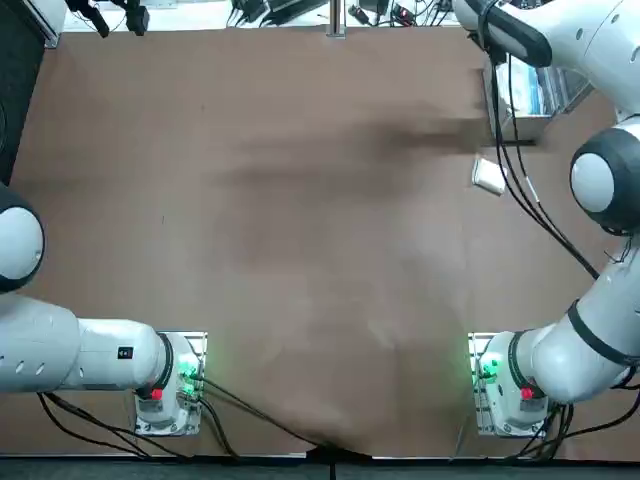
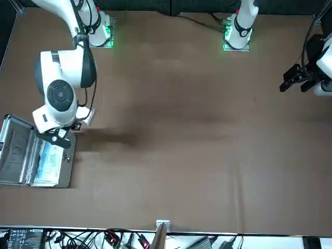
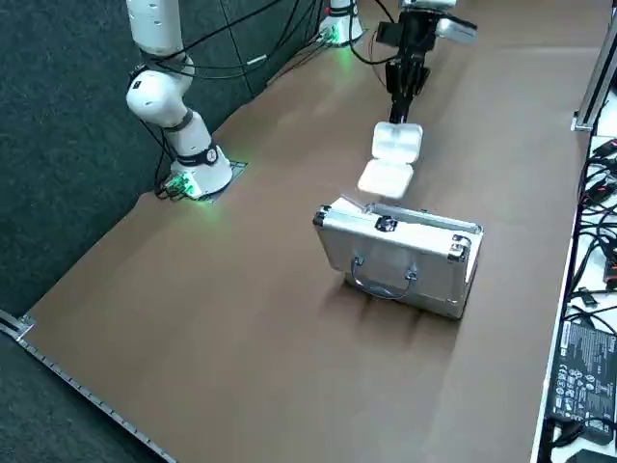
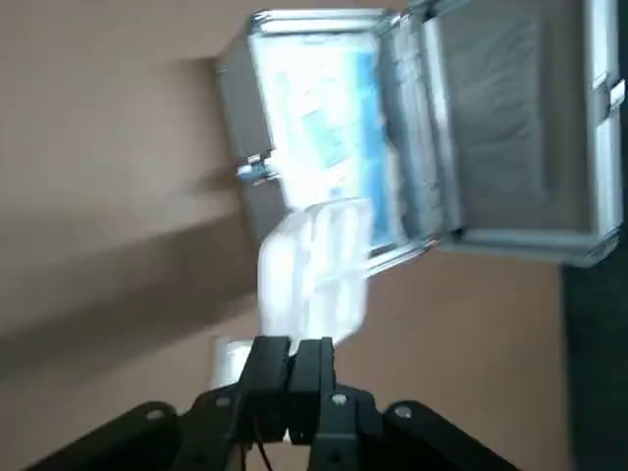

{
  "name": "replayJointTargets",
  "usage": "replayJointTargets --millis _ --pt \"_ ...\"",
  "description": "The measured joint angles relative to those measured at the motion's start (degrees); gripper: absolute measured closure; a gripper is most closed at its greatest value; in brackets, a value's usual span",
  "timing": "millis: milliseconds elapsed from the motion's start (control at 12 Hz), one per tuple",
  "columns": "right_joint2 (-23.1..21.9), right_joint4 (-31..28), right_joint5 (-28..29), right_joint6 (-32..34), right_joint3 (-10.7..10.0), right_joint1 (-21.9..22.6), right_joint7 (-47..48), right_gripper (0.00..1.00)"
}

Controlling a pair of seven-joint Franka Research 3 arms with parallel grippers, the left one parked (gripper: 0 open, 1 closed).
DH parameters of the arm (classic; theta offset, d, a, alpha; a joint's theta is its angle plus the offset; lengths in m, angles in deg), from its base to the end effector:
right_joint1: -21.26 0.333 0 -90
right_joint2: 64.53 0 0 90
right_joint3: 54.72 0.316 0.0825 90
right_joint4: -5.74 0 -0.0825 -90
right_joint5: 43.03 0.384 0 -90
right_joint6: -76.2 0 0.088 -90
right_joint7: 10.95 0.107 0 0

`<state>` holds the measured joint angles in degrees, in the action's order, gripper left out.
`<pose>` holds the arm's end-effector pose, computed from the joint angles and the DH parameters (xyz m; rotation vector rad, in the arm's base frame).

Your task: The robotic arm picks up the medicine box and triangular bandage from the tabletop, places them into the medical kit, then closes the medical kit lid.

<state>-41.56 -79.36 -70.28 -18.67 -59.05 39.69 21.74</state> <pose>0.6443 0.1223 0.4392 2.5797 -0.2912 -0.0123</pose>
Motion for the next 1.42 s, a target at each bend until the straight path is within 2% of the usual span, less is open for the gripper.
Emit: replayJointTargets --millis 417,917,1417 --pt "2.3 0.0 -10.3 0.1 -0.1 -5.4 -7.2 0.98" --pt "8.5 -0.3 -19.9 0.1 0.2 -5.7 -7.3 0.98" --pt "11.1 -0.2 -20.9 0.0 0.5 -5.5 -7.3 0.98"
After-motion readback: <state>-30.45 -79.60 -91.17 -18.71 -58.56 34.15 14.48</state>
